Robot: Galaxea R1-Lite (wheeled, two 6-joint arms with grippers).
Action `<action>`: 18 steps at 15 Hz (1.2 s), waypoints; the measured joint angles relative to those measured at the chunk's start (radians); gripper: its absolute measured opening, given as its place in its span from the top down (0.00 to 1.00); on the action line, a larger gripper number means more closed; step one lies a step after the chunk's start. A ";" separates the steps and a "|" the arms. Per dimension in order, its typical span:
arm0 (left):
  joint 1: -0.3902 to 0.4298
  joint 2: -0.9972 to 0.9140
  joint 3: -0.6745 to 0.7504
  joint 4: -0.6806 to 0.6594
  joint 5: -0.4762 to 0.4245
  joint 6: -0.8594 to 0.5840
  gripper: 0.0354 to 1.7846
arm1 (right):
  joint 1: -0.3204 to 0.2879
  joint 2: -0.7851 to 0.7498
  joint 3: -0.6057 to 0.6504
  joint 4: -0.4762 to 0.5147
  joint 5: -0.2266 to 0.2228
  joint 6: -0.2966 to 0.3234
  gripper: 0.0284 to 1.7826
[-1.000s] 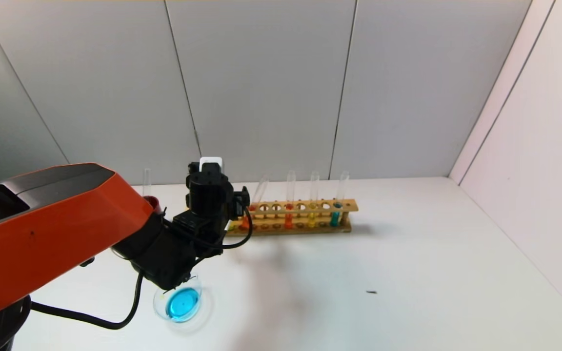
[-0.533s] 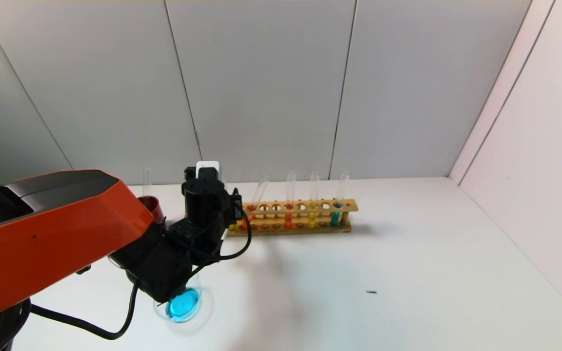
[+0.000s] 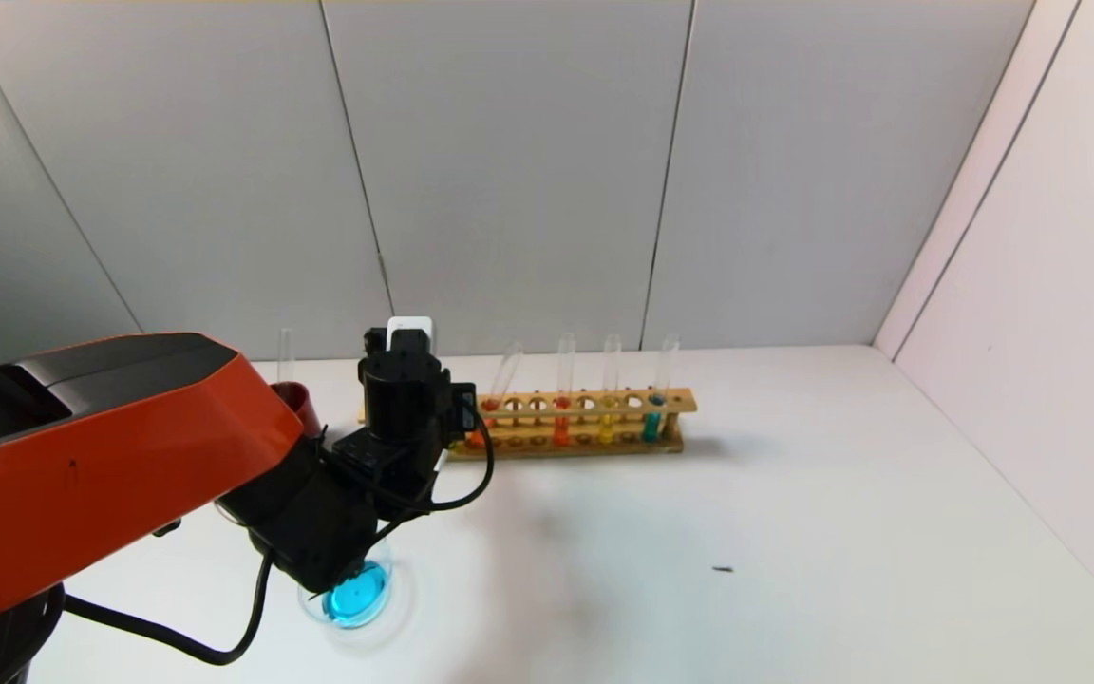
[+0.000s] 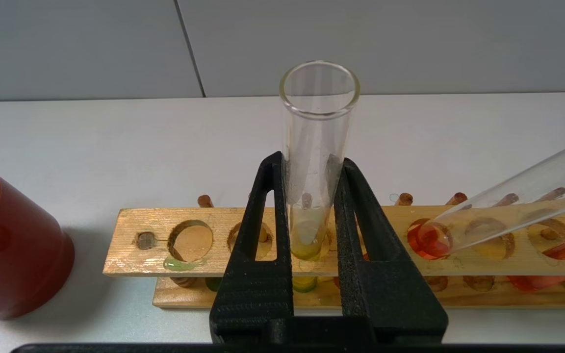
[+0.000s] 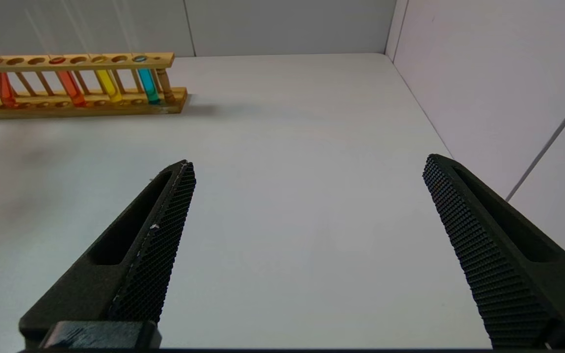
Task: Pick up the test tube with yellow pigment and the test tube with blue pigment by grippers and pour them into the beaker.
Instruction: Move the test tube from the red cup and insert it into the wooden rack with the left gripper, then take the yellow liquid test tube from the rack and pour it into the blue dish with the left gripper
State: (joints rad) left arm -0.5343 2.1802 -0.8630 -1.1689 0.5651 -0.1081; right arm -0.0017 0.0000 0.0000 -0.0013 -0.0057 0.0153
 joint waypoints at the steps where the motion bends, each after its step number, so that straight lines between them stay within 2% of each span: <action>1: 0.000 0.000 -0.001 0.001 0.000 0.002 0.85 | 0.000 0.000 0.000 0.000 0.000 0.000 0.05; 11: -0.001 -0.066 -0.018 0.018 -0.001 0.085 0.85 | 0.000 0.000 0.000 0.000 0.000 0.000 0.05; 18: -0.002 -0.144 -0.083 0.140 -0.002 0.092 0.85 | 0.000 0.000 0.000 0.000 0.000 0.000 0.05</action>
State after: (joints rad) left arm -0.5360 2.0364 -0.9462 -1.0294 0.5628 -0.0164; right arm -0.0017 0.0000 0.0000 -0.0013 -0.0057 0.0153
